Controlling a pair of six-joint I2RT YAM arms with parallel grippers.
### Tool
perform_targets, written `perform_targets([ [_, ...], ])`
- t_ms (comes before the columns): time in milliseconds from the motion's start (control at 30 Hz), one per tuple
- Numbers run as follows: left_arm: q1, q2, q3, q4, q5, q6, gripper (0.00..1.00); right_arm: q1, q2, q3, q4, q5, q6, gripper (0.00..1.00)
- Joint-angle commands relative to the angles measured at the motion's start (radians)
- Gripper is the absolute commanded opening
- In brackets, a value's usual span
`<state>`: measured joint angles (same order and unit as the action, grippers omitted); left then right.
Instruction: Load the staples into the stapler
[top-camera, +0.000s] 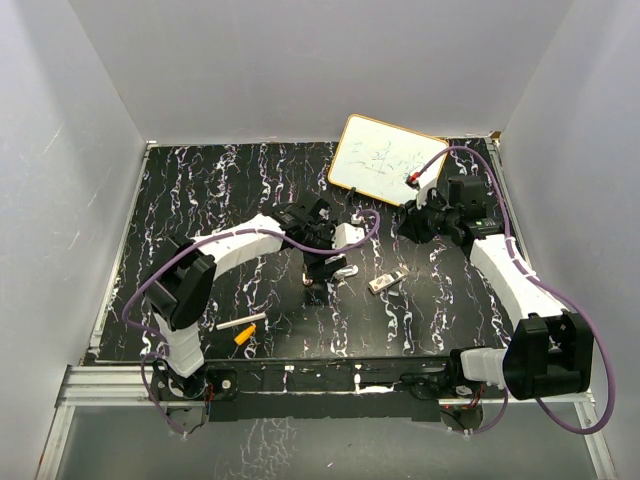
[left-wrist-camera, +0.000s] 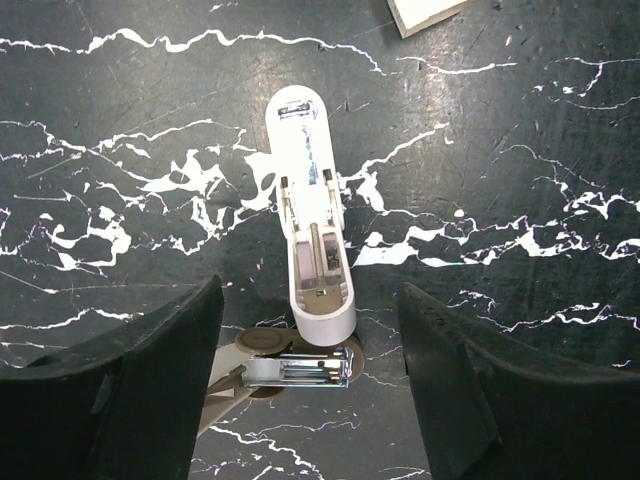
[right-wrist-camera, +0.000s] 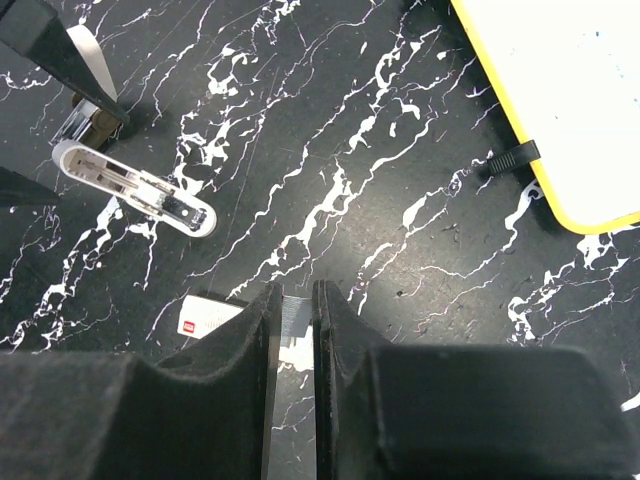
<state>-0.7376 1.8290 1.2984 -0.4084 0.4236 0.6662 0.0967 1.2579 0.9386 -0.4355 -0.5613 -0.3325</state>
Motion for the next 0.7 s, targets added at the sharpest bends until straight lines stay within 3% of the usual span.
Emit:
perform_targets([
  [0,-0.022,0.006,0.049,-0.023,0.009,-0.014,0.65,-0.014,-0.027,-0.006,0.066,-0.046,0.01,0.11],
  [267,-0.025,0.036,0.096,-0.087,-0.016,0.039,0.44,-0.022,-0.041,-0.018,0.067,-0.055,0.006,0.12],
  [667,-0.026,0.091,0.218,-0.279,0.026,0.21,0.33,-0.022,-0.043,-0.032,0.069,-0.065,-0.008,0.12],
])
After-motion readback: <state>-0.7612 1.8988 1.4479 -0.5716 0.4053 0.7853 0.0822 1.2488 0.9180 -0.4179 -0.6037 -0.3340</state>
